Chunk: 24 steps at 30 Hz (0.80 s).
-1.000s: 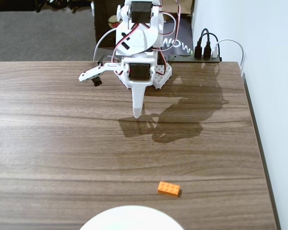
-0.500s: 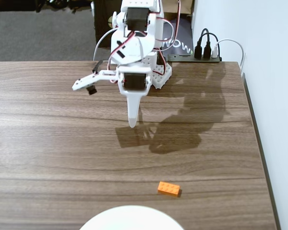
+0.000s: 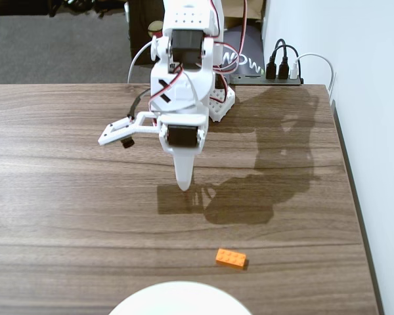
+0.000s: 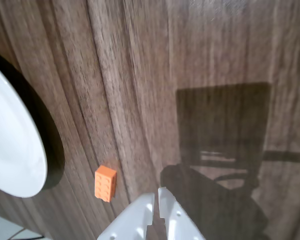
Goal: Grasp a lego block and put it on the plate.
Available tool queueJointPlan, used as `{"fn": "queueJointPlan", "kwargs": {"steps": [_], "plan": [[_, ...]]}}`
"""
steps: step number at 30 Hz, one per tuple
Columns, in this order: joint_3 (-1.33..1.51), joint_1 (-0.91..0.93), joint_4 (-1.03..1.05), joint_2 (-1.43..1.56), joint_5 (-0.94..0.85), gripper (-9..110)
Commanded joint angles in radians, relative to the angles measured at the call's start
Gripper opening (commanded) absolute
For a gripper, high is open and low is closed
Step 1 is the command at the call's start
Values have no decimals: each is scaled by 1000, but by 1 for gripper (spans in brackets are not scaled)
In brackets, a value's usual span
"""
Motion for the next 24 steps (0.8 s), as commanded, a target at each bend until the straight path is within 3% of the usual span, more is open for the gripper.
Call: {"fn": "queueJointPlan", "kwargs": {"steps": [1, 8, 24], "plan": [[-81, -9, -15, -54, 18, 1], [-181, -48, -20, -169, 32, 1], [-526, -87, 222, -388, 261, 1]]}}
